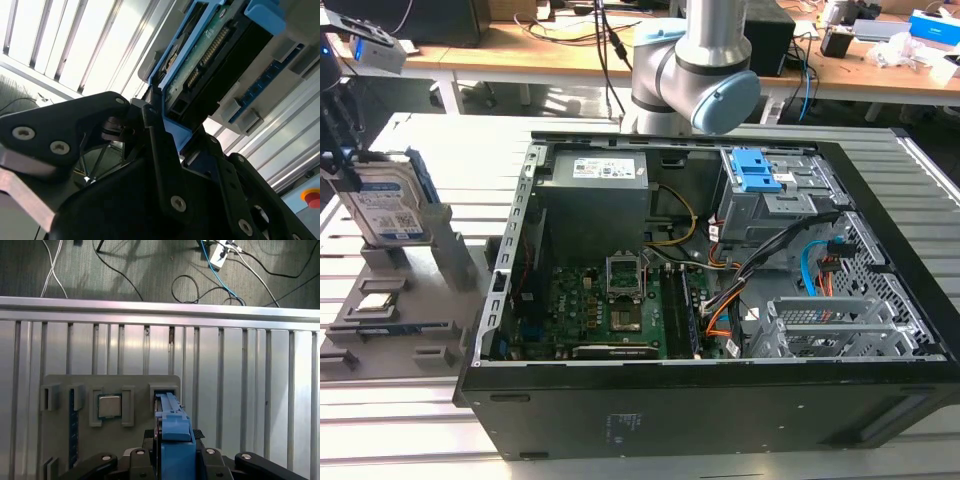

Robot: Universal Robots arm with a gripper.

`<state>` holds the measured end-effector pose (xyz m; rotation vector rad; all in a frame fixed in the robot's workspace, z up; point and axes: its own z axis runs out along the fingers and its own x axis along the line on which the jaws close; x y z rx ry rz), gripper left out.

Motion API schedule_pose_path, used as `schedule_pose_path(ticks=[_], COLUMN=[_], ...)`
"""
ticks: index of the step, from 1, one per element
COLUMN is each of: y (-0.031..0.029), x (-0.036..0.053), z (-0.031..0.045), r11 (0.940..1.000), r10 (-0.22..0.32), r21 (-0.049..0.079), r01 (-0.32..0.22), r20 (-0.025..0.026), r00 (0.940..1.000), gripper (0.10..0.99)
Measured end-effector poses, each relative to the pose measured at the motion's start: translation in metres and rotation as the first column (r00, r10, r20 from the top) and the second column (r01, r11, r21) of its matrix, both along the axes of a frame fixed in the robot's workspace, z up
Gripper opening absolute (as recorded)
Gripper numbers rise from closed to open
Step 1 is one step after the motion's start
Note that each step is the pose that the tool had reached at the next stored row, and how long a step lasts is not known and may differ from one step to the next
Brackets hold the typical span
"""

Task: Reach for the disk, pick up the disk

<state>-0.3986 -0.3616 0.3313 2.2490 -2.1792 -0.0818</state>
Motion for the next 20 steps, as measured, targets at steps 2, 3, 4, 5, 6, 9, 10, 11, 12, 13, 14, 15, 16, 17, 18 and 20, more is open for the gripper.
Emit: schedule_pose_path(ticks=[2,3,4,5,6,9,10,11,12,13,14,15,16,17,18,20], y=[0.0000,0.0000,0.0000,0.0000,0.0000,0.0000,0.0000,0.0000,0.0000,0.0000,0.0000,0.0000,0.0000,0.0000,0.0000,0.0000], x=[0.0000,0.0000,0.0000,0.0000,0.0000,0.0000,0.0000,0.0000,0.0000,0.0000,0.0000,0.0000,0.0000,0.0000,0.0000,0.0000], z=[0.0021,0.0032,0.0042,0.0051,0.0061,0.0109,0.0122,0.0131,0.0139,0.0155,0.0169,0.0178,0.0192,0.0207,0.0217,0.0236], r11=[1.0000,1.0000,1.0000,1.0000,1.0000,1.0000,1.0000,1.0000,1.0000,1.0000,1.0000,1.0000,1.0000,1.0000,1.0000,1.0000], r10=[0.000,0.000,0.000,0.000,0.000,0.000,0.000,0.000,0.000,0.000,0.000,0.000,0.000,0.000,0.000,0.000], r21=[0.000,0.000,0.000,0.000,0.000,0.000,0.000,0.000,0.000,0.000,0.000,0.000,0.000,0.000,0.000,0.000], r01=[0.000,0.000,0.000,0.000,0.000,0.000,0.000,0.000,0.000,0.000,0.000,0.000,0.000,0.000,0.000,0.000], r20=[-0.0001,-0.0002,-0.0002,-0.0002,-0.0003,-0.0004,-0.0004,-0.0004,-0.0005,-0.0006,-0.0006,-0.0006,-0.0006,-0.0006,-0.0007,-0.0007], r00=[1.0000,1.0000,1.0000,1.0000,1.0000,1.0000,1.0000,1.0000,1.0000,1.0000,1.0000,1.0000,1.0000,1.0000,1.0000,1.0000], gripper=[0.369,0.369,0.369,0.369,0.369,0.369,0.369,0.369,0.369,0.369,0.369,0.369,0.369,0.369,0.369,0.369])
